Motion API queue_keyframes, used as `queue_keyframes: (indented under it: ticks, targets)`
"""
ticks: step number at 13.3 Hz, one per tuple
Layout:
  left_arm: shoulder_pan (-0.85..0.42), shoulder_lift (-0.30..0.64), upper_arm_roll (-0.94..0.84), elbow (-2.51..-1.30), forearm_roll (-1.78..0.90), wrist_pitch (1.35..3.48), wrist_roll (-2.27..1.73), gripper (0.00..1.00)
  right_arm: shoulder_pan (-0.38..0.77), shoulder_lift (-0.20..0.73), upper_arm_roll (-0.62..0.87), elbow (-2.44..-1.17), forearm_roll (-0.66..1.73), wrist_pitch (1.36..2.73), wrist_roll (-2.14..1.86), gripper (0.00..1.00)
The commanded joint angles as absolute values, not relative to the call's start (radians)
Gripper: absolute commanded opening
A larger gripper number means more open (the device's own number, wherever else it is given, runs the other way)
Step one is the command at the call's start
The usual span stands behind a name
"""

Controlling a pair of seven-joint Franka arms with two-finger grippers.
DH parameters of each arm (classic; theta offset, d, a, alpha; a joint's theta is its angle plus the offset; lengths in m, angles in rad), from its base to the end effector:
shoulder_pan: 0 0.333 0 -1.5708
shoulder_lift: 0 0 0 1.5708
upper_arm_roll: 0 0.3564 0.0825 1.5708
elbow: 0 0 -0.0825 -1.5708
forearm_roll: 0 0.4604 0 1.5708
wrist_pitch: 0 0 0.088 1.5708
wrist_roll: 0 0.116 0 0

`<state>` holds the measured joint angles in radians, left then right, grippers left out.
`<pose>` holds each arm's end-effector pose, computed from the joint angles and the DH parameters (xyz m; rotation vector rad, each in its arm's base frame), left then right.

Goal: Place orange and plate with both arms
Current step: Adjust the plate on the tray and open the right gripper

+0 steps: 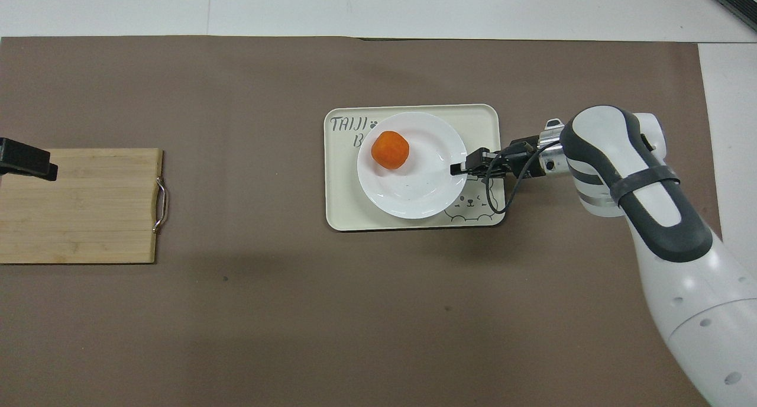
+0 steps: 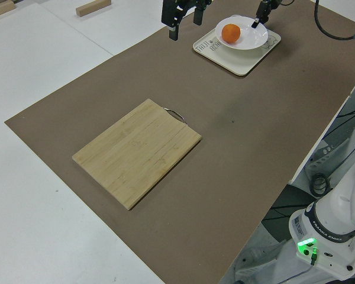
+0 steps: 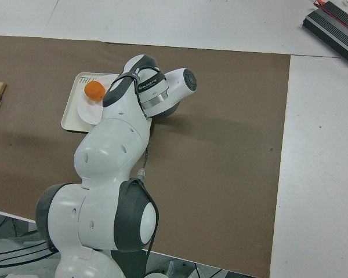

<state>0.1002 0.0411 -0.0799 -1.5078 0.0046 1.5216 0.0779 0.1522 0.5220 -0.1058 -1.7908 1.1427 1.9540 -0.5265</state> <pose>0.6401 0.0147 0.6600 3.1400 -0.0902 -0.0427 0.7106 0.1063 0.2414 -2.1893 0.0897 0.0912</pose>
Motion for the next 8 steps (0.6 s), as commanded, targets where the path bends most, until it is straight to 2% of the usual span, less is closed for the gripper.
queue_keyframes:
  ticks: [1,3,4,5,6,8]
  targets:
    - [0.095,0.034,-0.077,-1.516,0.015,1.525,0.089,1.0,0.155,0.515,-0.098,-1.813,1.137,1.982,-0.557,0.0]
    - [0.095,0.034,-0.077,-1.516,0.015,1.525,0.09,1.0,0.158,0.512,-0.1,-1.824,1.137,1.991,-0.552,0.0]
    - [0.095,0.034,-0.077,-1.516,0.015,1.525,0.089,1.0,0.164,0.512,-0.101,-1.824,1.131,2.009,-0.549,0.31]
    - [0.095,0.034,-0.077,-1.516,0.015,1.525,0.089,1.0,0.167,0.512,-0.1,-1.821,1.121,2.022,-0.546,0.57]
    - [0.095,0.034,-0.077,-1.516,0.015,1.525,0.089,1.0,0.167,0.514,-0.1,-1.813,1.118,2.022,-0.548,1.0]
    - [0.095,0.034,-0.077,-1.516,0.015,1.525,0.089,1.0,0.166,0.502,-0.104,-1.804,1.111,2.019,-0.538,1.0]
